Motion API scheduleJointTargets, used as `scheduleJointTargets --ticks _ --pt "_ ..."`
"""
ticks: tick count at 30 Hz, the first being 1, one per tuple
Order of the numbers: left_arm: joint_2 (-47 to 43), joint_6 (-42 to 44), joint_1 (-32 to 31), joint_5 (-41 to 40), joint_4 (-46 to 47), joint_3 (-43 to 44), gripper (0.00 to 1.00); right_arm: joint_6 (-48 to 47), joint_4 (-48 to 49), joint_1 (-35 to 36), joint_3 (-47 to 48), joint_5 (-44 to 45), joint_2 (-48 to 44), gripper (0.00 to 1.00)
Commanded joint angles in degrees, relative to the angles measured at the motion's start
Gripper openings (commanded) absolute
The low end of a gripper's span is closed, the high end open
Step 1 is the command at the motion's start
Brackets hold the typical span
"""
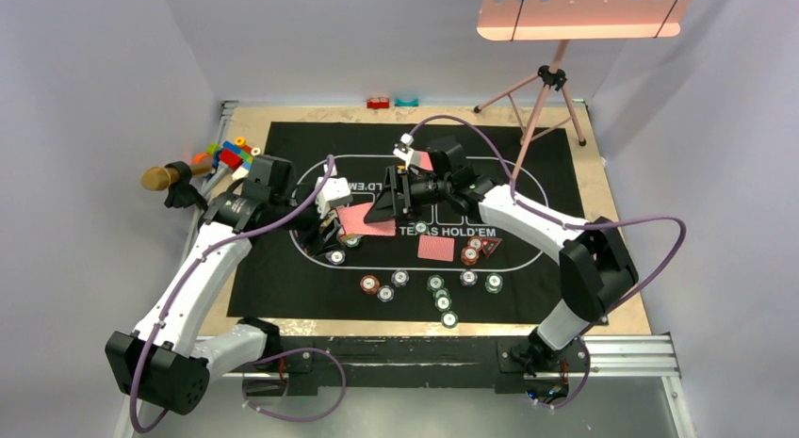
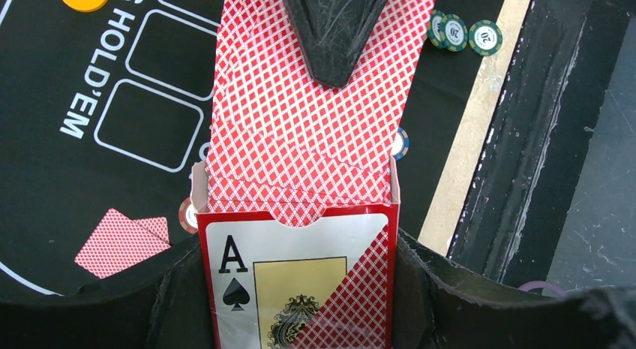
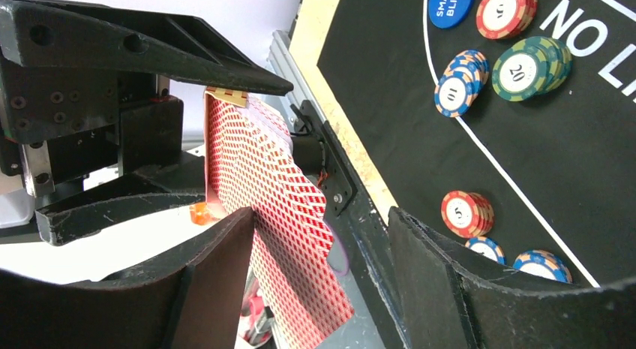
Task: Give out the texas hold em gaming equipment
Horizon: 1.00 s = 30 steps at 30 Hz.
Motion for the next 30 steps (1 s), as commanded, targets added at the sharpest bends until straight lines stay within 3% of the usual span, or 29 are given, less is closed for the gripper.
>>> scheduleJointTargets --ticks 1,23,30 --pt "-1.8 -1.1 0.4 4.1 3.3 2.8 0.0 -3.3 -4.0 -0.7 1.5 1.9 -4.4 0.69" --pt "-2.1 -3.3 1.4 5.3 4.9 2.2 0.0 -6.9 -11.3 -3.8 -2.1 3.6 -11.3 0.68" --pt "-1.9 -3.3 1.5 5.3 5.1 2.0 0.0 -4.9 -9.6 -4.6 -3.2 2.5 -13.0 0.58"
